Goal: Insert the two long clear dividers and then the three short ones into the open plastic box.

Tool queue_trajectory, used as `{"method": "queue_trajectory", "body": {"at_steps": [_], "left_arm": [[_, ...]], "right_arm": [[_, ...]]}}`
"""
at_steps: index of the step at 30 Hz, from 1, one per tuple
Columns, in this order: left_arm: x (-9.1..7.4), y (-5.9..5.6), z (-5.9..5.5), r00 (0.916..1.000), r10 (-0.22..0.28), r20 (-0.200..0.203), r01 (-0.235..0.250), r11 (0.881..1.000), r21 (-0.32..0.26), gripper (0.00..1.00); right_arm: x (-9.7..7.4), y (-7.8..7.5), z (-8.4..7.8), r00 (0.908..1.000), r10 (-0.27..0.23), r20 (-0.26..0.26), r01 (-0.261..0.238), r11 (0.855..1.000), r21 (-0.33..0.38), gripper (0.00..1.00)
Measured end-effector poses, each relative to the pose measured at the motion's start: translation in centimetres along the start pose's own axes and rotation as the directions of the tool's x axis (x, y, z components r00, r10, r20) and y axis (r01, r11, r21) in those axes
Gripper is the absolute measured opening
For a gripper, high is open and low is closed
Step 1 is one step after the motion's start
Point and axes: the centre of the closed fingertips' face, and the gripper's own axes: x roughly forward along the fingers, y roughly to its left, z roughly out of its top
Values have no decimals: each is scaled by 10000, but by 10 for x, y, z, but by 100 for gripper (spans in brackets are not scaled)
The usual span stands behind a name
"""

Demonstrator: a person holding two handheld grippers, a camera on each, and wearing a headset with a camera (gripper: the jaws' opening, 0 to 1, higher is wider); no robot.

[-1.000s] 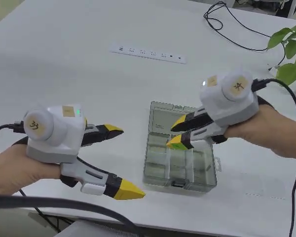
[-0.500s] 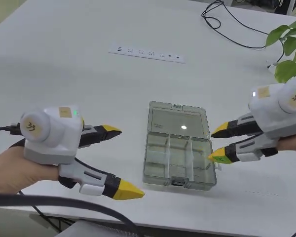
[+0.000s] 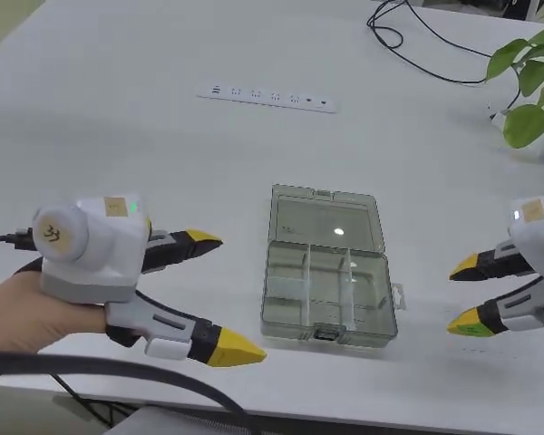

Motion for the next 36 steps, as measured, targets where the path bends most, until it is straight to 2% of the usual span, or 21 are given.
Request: {"method": "queue_trajectory", "body": {"at_steps": [3,4,13,22,23,26,32,36], "left_arm": [[0,1,1,10000,15,24,-15,10000,-28,100],[0,1,1,10000,30,29,-30,10000,-38,100],[-1,3,1,10000,54,22,-53,9999,-97,100],[-1,4,-1,10000,44,-12,-44,9999,-145,100],[-1,4,-1,10000,44,-12,-44,9999,-146,100],[-1,4,-1,10000,60,19,-60,9999,-161,100],[-2,5,-2,10000,59,-5,-59,9998,-184,100],[-2,5,-2,10000,52,-3,-52,9998,-189,100]], "right_arm": [[5,-1,-14,9986,42,-519,-70,9985,-538,48],[7,-3,-22,9960,8,-894,-80,9967,-804,48],[20,1,-37,9855,235,-1678,-537,9826,-1778,45],[27,-1,-51,9736,50,-2280,-644,9651,-2540,41],[26,-1,-48,9769,112,-2135,-672,9641,-2569,41],[24,-2,-48,9785,102,-2059,-611,9682,-2425,41],[24,-5,-49,9791,44,-2035,-531,9706,-2348,34],[24,-5,-50,9787,33,-2054,-528,9703,-2360,33]]}}
